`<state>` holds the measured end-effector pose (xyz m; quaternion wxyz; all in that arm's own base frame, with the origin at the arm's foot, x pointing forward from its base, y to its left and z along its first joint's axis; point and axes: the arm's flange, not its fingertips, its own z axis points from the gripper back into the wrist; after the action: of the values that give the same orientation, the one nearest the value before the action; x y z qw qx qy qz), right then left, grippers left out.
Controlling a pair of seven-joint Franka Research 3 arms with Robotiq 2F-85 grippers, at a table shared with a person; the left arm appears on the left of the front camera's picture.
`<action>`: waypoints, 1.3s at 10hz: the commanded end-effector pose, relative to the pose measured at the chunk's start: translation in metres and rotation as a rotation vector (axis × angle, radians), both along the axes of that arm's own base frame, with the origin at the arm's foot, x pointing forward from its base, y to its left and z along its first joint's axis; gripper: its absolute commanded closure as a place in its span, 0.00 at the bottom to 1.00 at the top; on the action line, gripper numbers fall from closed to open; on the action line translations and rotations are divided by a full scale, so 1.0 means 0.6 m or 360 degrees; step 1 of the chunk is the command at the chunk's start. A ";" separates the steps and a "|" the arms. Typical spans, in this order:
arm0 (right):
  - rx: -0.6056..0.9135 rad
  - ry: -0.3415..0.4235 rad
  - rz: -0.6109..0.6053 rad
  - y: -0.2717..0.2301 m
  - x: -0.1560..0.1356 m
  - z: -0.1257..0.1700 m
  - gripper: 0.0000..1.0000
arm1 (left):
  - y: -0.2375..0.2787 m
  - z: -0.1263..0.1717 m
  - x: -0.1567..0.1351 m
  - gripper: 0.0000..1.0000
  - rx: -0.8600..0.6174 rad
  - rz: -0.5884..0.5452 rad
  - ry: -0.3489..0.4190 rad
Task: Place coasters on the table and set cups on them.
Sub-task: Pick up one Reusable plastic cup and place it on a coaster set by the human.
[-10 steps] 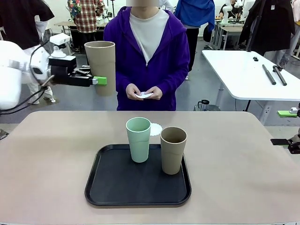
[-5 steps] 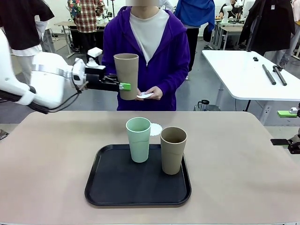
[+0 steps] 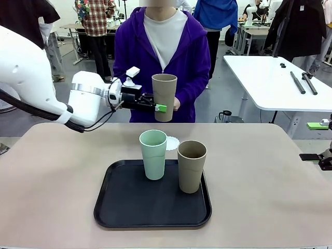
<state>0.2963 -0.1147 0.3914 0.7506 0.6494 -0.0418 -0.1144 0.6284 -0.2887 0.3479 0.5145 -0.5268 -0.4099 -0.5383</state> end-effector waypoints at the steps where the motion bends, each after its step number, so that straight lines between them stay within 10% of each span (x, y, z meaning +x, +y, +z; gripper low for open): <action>1: 0.0003 0.0019 -0.0006 0.000 0.001 0.001 0.00 | -0.015 -0.006 0.017 0.16 0.0030 -0.0064 -0.0008; 13: 0.0003 0.0019 -0.0006 0.000 0.001 0.001 0.00 | -0.017 -0.048 0.001 0.16 0.0000 -0.0069 -0.0044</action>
<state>0.2963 -0.1147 0.3914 0.7506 0.6494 -0.0418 -0.1144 0.6304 -0.2966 0.3305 0.5103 -0.5280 -0.3980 -0.5500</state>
